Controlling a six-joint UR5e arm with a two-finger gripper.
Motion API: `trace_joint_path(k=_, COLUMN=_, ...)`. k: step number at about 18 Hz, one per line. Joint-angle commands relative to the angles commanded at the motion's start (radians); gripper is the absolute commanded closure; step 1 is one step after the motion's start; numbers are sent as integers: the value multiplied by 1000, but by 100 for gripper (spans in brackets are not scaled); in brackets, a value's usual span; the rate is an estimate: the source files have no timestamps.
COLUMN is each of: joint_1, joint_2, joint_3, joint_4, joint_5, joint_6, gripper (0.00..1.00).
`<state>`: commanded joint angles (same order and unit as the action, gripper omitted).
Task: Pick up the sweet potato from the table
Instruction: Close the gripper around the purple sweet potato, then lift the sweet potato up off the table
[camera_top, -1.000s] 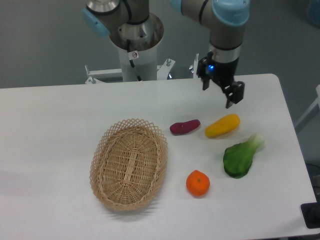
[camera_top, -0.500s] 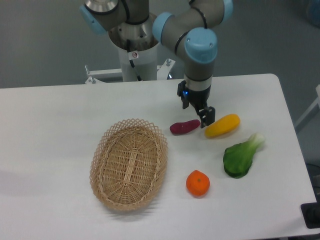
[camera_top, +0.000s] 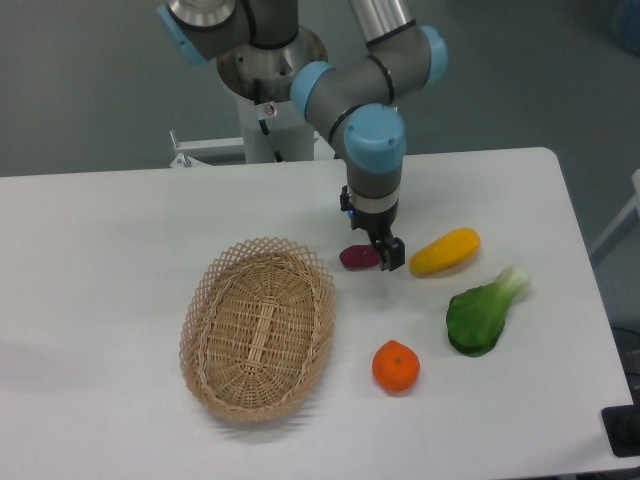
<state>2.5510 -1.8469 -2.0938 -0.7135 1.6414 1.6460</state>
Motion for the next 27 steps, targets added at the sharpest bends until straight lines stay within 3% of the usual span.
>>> trace_joint_path(k=6, joint_1=-2, joint_2=-14, joint_3=-9, joint_4=5, joint_5=0, joint_6=-5, gripper=3)
trace_joint_path(k=9, joint_1=-2, joint_2=-11, joint_3=-5, joint_4=11, joint_5=0, joint_6=-3, gripper=53)
trace_joint_path(k=12, joint_1=0, joint_2=-3, joint_3=0, joint_4=9, joint_5=0, joint_6=-3, gripper=75)
trace_joint_path(k=15, joint_1=0, joint_2=1, joint_3=3, joint_4=9, joint_5=-2, joint_6=-3, gripper=83)
trace_joint_path(k=20, joint_1=12, joint_2=35, joint_3=14, joint_4=3, joint_5=-11, joint_6=3, gripper=85)
trace_joint_path(k=22, joint_1=20, joint_2=47, joint_3=56, joint_4=-21, joint_5=-17, joint_6=11, gripper=85)
trace_joint_path(k=27, joint_1=23, joint_2=112, joint_3=194, joint_4=-207, joint_5=-72, joint_6=-14, gripper=84)
